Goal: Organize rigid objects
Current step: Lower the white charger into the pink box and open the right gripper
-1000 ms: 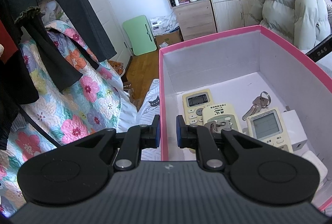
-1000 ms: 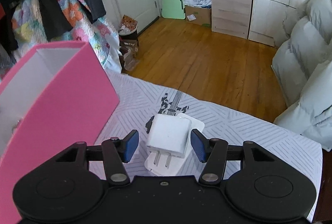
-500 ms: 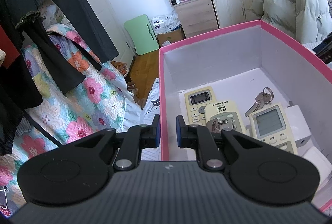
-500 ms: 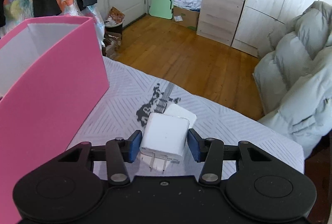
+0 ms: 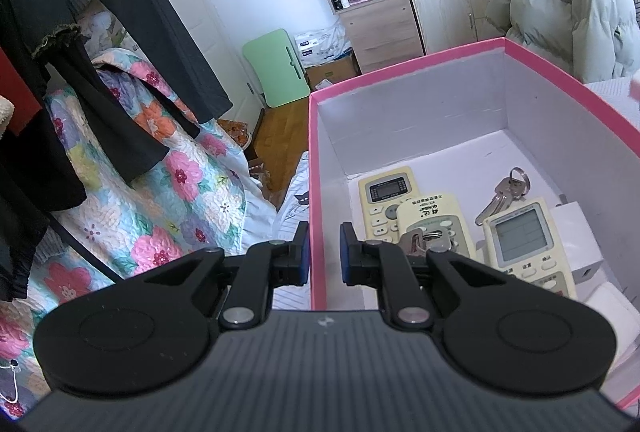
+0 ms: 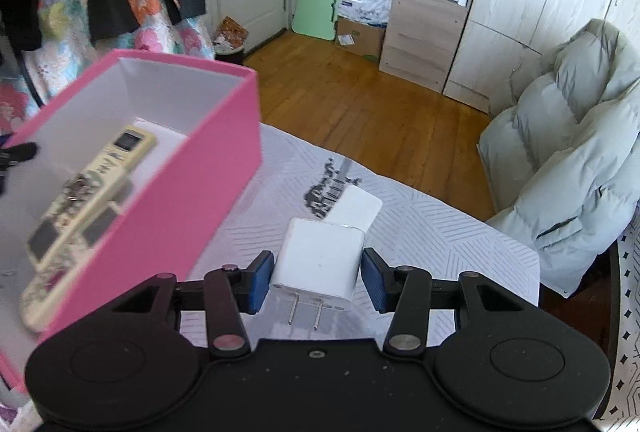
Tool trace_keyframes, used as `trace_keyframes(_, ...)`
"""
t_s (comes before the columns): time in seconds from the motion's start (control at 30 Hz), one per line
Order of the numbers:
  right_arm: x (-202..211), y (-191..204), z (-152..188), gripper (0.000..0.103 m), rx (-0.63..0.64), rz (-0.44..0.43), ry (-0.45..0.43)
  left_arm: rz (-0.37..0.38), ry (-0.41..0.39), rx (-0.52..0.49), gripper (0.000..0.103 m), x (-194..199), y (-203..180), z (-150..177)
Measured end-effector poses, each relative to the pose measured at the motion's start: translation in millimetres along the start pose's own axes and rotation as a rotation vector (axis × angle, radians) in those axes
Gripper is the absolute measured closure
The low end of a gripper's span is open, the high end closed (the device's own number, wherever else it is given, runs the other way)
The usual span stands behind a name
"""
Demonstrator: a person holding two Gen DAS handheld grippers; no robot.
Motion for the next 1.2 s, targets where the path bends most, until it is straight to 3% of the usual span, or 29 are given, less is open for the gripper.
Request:
trace_keyframes(0.43, 49.0, 50.2, -18.8, 0.05, 0.021, -0.139, -0.037, 0.0, -0.005, -0.002, 0.091, 0.6, 2.5, -1.3)
trace_keyframes(0.7, 62.3, 83.0, -30.5, 0.05, 0.043, -0.351, -0.076, -0.001, -0.006, -0.001, 0.091, 0.9, 2.3, -1.3)
trace_keyframes(0.93, 32.0, 104.2, -35.7, 0.05, 0.107, -0.448, -0.057, 0.021, -0.009, 0.025, 0.091, 0.2, 4.2, -0.4)
trace_keyframes(1.2, -28.5, 127.7, -43.9, 0.05, 0.277, -0.387, 0.036, 0.026, -0.011, 0.027, 0.091, -1.1, 4.2, -0.6)
Point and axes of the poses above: each gripper's, at about its wrist camera, not at the fingertips, and x roughly against the way its jaws point, y to its left, z to its underside, the point moved 2 cm from there along -x, roughly the way its jaws point, and after that the axes turned 12 degrees about -z, right-handed, at the moved point
